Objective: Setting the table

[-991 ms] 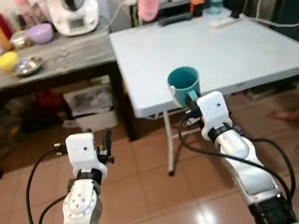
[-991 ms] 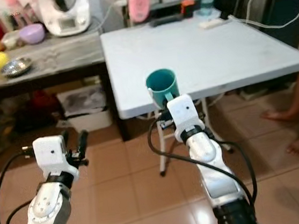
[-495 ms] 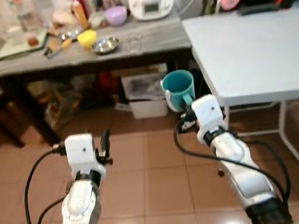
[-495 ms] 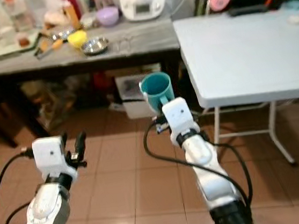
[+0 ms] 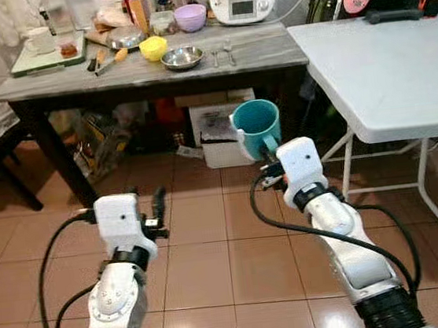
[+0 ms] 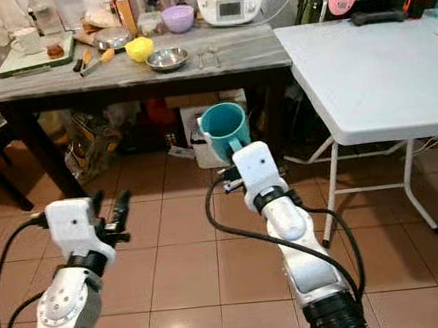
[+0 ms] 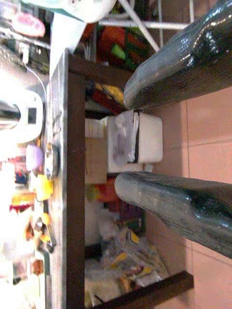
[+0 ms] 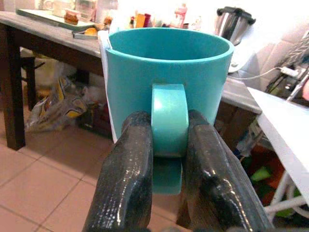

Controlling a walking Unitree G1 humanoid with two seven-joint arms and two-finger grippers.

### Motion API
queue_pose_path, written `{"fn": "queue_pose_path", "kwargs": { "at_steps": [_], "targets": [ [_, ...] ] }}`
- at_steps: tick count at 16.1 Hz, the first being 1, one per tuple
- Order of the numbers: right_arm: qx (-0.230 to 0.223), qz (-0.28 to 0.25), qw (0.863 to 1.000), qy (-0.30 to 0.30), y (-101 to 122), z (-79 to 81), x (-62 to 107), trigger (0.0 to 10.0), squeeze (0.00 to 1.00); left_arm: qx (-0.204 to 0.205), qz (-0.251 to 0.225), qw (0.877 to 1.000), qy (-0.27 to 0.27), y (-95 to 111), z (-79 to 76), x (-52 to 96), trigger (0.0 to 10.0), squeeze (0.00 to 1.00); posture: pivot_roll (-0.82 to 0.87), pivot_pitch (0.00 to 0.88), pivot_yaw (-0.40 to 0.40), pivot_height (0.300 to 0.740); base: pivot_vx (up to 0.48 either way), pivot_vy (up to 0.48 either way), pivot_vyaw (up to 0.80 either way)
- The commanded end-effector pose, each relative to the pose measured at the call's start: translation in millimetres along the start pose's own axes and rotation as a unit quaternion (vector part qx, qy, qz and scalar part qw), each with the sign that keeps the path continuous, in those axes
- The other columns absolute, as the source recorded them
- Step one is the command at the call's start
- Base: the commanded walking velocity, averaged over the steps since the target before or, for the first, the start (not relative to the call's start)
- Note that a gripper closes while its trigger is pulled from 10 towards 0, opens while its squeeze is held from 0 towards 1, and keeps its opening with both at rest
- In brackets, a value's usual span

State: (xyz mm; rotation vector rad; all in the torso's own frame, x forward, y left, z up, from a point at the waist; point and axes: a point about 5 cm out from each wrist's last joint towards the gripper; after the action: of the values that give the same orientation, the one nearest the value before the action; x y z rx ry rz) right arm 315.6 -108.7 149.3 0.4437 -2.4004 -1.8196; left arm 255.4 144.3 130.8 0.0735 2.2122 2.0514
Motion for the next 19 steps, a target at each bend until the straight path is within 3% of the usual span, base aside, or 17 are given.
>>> {"fn": "queue_pose_path", "kwargs": {
  "at_steps": [1, 4, 19],
  "targets": [
    [0.008, -0.014, 1.000, -0.010, 5.2, -4.1, -0.9, 10.0, 0.00, 0.000, -0.006, 1.000, -0.005, 3.7, -0.3, 0.5, 10.0, 0.00, -0.11, 0.016, 0.032, 0.740, 0.000, 0.000, 0.00],
    [0.013, -0.014, 1.000, -0.008, 4.2, -3.8, -1.5, 10.0, 0.00, -0.005, -0.002, 1.000, -0.004, 2.7, 1.5, 1.0, 10.0, 0.00, -0.11, 0.012, 0.031, 0.740, 0.094, 0.000, 0.00],
    [0.023, -0.018, 1.000, -0.004, 3.3, -3.1, -1.3, 10.0, 0.00, -0.005, 0.007, 1.000, -0.007, -0.7, 0.7, 1.3, 10.0, 0.00, -0.11, 0.011, 0.033, 0.740, 0.347, 0.000, 0.00]
  ]
}}
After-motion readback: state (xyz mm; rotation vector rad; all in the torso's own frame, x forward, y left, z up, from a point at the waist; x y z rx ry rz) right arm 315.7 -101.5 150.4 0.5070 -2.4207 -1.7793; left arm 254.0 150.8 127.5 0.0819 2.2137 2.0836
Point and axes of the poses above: a point about 5 cm out from each wrist's last joint towards the gripper, its own x axis pointing back from the gripper into the wrist, its own y axis along the axis of the wrist's last joint, z = x × y, and after that the axes turned 1 degree about x, right-handed
